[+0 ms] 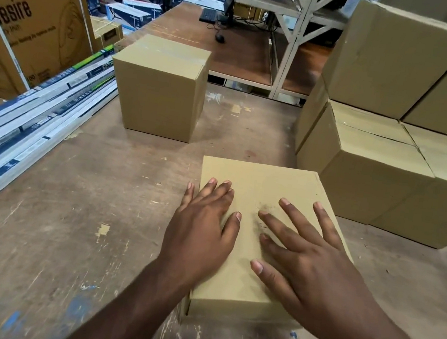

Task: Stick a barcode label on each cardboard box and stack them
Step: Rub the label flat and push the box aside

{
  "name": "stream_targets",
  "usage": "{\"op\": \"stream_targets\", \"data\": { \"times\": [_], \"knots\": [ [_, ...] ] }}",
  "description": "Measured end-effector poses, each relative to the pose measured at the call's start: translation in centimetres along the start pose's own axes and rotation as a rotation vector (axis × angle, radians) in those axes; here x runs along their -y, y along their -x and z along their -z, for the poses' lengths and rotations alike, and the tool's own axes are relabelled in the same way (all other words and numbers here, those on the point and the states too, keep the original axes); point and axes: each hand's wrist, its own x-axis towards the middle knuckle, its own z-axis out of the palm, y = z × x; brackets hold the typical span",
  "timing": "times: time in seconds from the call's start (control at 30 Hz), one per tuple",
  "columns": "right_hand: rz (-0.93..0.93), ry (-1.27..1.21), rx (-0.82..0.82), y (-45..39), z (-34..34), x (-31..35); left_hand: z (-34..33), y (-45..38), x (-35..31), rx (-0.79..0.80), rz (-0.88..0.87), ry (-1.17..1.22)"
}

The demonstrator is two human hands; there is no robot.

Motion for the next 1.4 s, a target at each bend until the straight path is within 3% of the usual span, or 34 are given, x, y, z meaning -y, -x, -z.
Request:
{"op": "stream_targets", "data": {
  "times": [0.13, 0.27, 0.5, 0.6, 0.67, 0.77, 0.83, 0.97, 1.03, 1.1, 1.17, 1.2, 1.3, 1.33, 1.4],
  "knots": [
    [-0.118, -0.157, -0.155, 0.4, 0.7, -1.8, -0.1, 0.2, 0.0, 0.006, -0.011, 0.025],
    [-0.248, -0.114, -0.011, -1.2, -1.4, -2.1, -0.3, 0.2, 0.0, 0.003, -0.007, 0.023],
    [0.014, -0.160, -0.091, -0.3, -1.6, -2.1, -0.2, 0.2, 0.0, 0.002, 0.011, 0.030],
    [-0.054, -0.357, -0.208, -0.1, -1.0, -2.0, -0.3, 0.2, 0.1, 0.000, 0.012, 0.047],
    [-0.092, -0.392, -0.126, -0.5, -0.8, -1.1, -0.4, 0.2, 0.2, -0.001, 0.006, 0.054],
    [0.008, -0.249, 0.258, -0.4, -1.3, 0.9, -0.4, 0.2, 0.4, 0.003, 0.005, 0.062],
    [-0.059, -0.140, 0.346, 0.0, -1.3, 0.0, -0.5, 0.2, 0.6, 0.005, 0.004, 0.069],
    [-0.475, -0.006, 0.320, 0.5, -0.4, -5.2, -0.9, 0.2, 0.8, -0.003, 0.011, 0.124],
    [-0.418, -0.014, 0.291, 0.2, -0.1, -4.4, -1.1, 0.1, 0.8, -0.007, 0.011, 0.148],
    [-0.215, -0.213, 0.329, -0.2, -0.3, -0.5, -1.2, 0.0, 1.0, -0.007, 0.004, 0.161],
    [-0.075, -0.229, 0.375, -0.7, -1.0, 1.3, -1.1, 0.0, 1.0, -0.004, -0.004, 0.163],
    [-0.112, -0.214, 0.342, -1.2, -1.4, 0.8, -1.1, 0.1, 1.1, -0.005, -0.008, 0.167],
    [-0.523, -0.121, 0.218, -2.3, -1.4, -4.2, -1.0, 0.2, 1.3, -0.044, 0.006, 0.235],
    [-0.575, -0.093, 0.213, -2.3, -0.7, -5.2, -1.1, 0.2, 1.3, -0.063, 0.017, 0.269],
    [-0.376, -0.130, 0.167, -2.4, 0.1, -3.2, -1.1, 0.3, 1.2, -0.096, 0.040, 0.338]
  ]
}}
